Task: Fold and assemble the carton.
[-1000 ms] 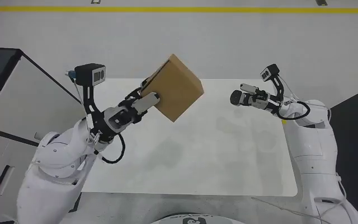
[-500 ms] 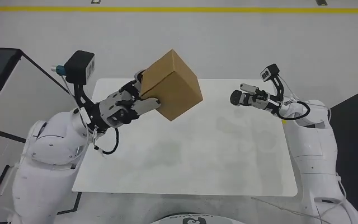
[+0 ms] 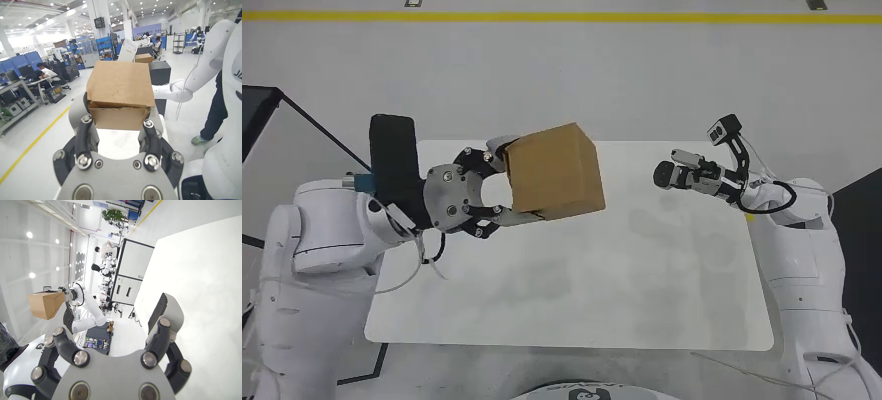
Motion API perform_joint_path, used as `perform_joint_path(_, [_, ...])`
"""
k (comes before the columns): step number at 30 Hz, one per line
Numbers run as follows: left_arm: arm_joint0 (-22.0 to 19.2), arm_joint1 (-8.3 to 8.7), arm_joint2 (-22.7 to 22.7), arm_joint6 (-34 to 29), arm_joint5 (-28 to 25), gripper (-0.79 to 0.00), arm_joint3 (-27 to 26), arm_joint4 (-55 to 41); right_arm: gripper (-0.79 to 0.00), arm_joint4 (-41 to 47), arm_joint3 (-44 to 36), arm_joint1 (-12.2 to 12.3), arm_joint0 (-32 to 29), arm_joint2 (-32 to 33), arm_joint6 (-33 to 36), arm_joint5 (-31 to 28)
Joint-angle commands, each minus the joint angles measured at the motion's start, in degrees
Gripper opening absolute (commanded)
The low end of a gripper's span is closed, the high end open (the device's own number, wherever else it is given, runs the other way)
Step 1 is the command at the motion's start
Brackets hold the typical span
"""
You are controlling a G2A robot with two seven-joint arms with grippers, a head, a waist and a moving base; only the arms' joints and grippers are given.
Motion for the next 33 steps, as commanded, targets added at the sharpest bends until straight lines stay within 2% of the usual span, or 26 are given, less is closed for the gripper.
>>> perform_joint_path(1, [-0.46,-0.25,-0.03,3.50,-2.12,-0.785,0.51,4.67,0.000,0.00,0.00,0.00,0.00,0.00,0.00,0.00])
perform_joint_path(3, [-1.11,-0.69,0.11,8.72,-2.84,-0.785,1.07,7.63,0.000,0.00,0.00,0.00,0.00,0.00,0.00,0.00])
perform_joint_path(5, [-1.82,-0.93,0.72,11.13,-3.18,-0.785,0.73,9.78,0.000,0.00,0.00,0.00,0.00,0.00,0.00,0.00])
perform_joint_path(14, [-1.89,-0.93,1.00,10.77,-3.46,-0.785,0.30,11.04,0.000,0.00,0.00,0.00,0.00,0.00,0.00,0.00])
perform_joint_path(15, [-2.37,-0.88,0.86,10.55,-5.39,-0.785,-1.13,13.36,0.000,0.00,0.00,0.00,0.00,0.00,0.00,0.00])
perform_joint_path(17, [-3.91,-0.77,0.86,12.09,-5.67,-0.785,-3.39,20.76,0.000,0.00,0.00,0.00,0.00,0.00,0.00,0.00])
perform_joint_path(20, [-5.73,-0.44,1.35,18.38,-5.67,-0.785,-4.19,34.82,0.000,0.00,0.00,0.00,0.00,0.00,0.00,0.00])
perform_joint_path(21, [-6.16,-0.15,1.85,22.52,-5.67,-0.785,-3.66,41.84,0.000,0.00,0.00,0.00,0.00,0.00,0.00,0.00])
perform_joint_path(23, [-6.13,-0.14,1.68,30.37,-5.67,-0.785,-2.10,48.24,0.000,0.00,0.00,0.00,0.00,0.00,0.00,0.00])
perform_joint_path(26, [-6.74,0.38,2.57,42.81,-4.81,-0.785,-2.43,66.16,0.000,0.00,0.00,0.00,0.00,0.00,0.00,0.00])
perform_joint_path(31, [-4.31,1.69,4.15,64.93,9.58,-0.785,1.19,91.42,0.000,0.00,0.00,0.00,0.00,0.00,0.00,0.00])
perform_joint_path(33, [-2.97,2.13,4.19,71.40,15.92,-0.785,3.57,96.78,0.000,0.00,0.00,0.00,0.00,0.00,0.00,0.00])
